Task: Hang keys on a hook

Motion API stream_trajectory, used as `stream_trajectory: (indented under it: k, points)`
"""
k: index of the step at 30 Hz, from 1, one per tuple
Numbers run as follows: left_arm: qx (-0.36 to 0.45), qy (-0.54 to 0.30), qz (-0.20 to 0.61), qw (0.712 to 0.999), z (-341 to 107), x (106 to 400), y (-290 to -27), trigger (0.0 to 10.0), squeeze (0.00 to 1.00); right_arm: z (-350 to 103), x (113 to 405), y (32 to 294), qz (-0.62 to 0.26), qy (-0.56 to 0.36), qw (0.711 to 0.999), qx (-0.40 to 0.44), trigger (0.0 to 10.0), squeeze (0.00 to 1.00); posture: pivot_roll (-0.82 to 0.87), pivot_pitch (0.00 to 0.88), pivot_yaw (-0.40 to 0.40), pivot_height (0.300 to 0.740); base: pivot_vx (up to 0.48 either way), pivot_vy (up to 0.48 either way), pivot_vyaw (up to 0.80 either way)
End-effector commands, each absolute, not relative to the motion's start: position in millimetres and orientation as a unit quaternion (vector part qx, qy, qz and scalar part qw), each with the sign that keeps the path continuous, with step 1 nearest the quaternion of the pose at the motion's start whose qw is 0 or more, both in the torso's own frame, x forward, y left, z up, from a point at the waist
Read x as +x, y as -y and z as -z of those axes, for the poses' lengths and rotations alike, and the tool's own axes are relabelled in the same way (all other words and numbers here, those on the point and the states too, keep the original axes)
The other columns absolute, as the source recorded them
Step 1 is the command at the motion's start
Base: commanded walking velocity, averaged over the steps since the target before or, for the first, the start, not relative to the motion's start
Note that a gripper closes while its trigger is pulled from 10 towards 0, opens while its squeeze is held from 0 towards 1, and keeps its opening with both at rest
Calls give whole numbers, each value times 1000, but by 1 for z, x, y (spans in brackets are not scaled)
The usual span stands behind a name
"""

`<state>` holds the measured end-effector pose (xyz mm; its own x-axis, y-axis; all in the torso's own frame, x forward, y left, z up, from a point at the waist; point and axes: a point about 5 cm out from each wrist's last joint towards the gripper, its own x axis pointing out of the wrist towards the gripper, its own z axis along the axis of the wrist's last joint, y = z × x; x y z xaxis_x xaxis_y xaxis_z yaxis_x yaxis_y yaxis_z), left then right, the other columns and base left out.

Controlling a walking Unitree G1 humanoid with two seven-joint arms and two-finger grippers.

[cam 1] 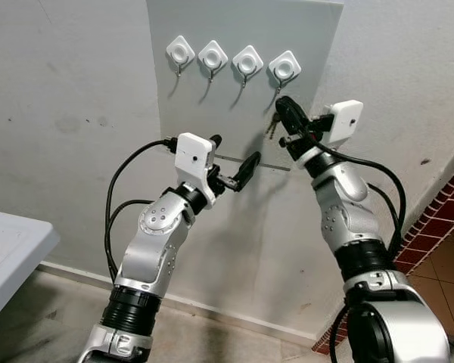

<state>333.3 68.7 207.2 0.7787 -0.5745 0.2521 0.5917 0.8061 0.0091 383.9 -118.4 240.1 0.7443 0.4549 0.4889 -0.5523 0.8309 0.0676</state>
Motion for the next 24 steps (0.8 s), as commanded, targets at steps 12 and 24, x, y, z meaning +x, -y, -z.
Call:
stream_trajectory:
  k: [12, 24]
  points:
    - [-29, 131, 305, 943, -209, 332, -69, 10000, 0, -265, 389, 122, -275, 279, 909, 140, 10000, 0, -5, 0, -43, 740, 0, 0, 0]
    - [-28, 132, 308, 942, -211, 332, -68, 10000, 0, -260, 394, 127, -261, 265, 911, 179, 10000, 0, -5, 0, -43, 740, 0, 0, 0]
